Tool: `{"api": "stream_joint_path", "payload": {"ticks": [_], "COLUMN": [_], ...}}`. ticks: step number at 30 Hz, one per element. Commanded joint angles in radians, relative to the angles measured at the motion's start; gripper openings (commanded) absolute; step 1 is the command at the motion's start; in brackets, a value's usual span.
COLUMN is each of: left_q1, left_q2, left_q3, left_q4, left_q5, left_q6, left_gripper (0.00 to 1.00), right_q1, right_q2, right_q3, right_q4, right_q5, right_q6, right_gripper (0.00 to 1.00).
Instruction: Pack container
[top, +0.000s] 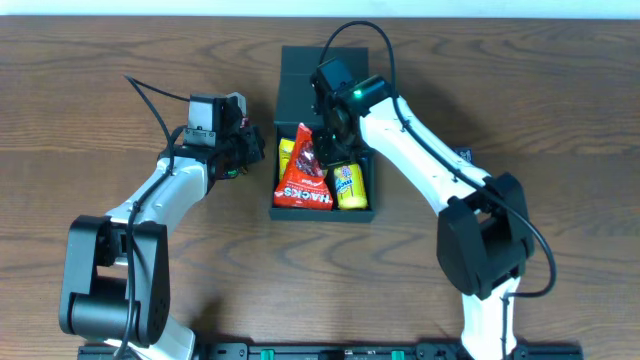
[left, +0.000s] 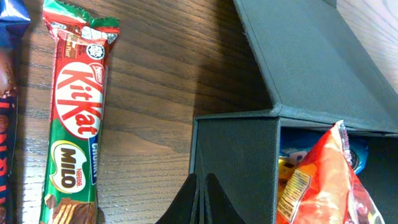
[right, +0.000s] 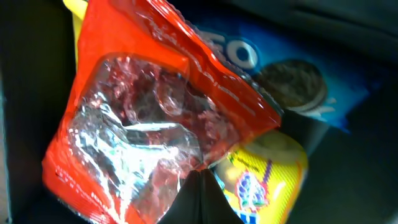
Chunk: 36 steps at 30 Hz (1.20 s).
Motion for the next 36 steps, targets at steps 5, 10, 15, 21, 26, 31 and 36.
{"api": "stream_joint_path", "payload": {"ticks": [5, 10, 15, 21, 26, 31, 36], "left_q1": [0.0, 0.0, 0.0, 0.0, 0.0, 0.0, 0.0], "left_q2": [-0.018, -0.018, -0.018, -0.018, -0.018, -0.018, -0.018], "left_q3": [0.015, 0.016, 0.016, 0.015, 0.015, 0.015, 0.016], "left_q4": [0.0, -0.001, -0.001, -0.001, -0.001, 0.0, 0.0], "left_q5": [0.025, 0.03, 0.063, 0.062, 0.062, 0.062, 0.061], "left_q6": [0.003, 0.003, 0.003, 0.003, 0.004, 0.004, 0.004], "left_gripper": [0.06, 0.06, 0.06, 0.06, 0.06, 0.06, 0.06], "right_q1": [0.027, 0.028, 0.029, 0.02, 0.006, 0.004, 0.011], "right_q2": [0.053, 0.062, 0.062, 0.04, -0.034, -0.072, -0.072], "right_q3": [-0.007, -0.007, -0.007, 0.011, 0.031, 0.031, 0.03], "right_q4": [0.076, 0.113, 0.136, 0.103, 0.093, 0.061, 0.046], "right_q5": [-0.051, -0.051, -0.051, -0.051, -0.051, -0.051, -0.108], "right_q6": [-0.049, -0.06, -0.083, -0.083, -0.091, -0.094, -0.125], "right_gripper": [0.01, 0.02, 0.01, 0.01, 0.01, 0.01, 0.02]}}
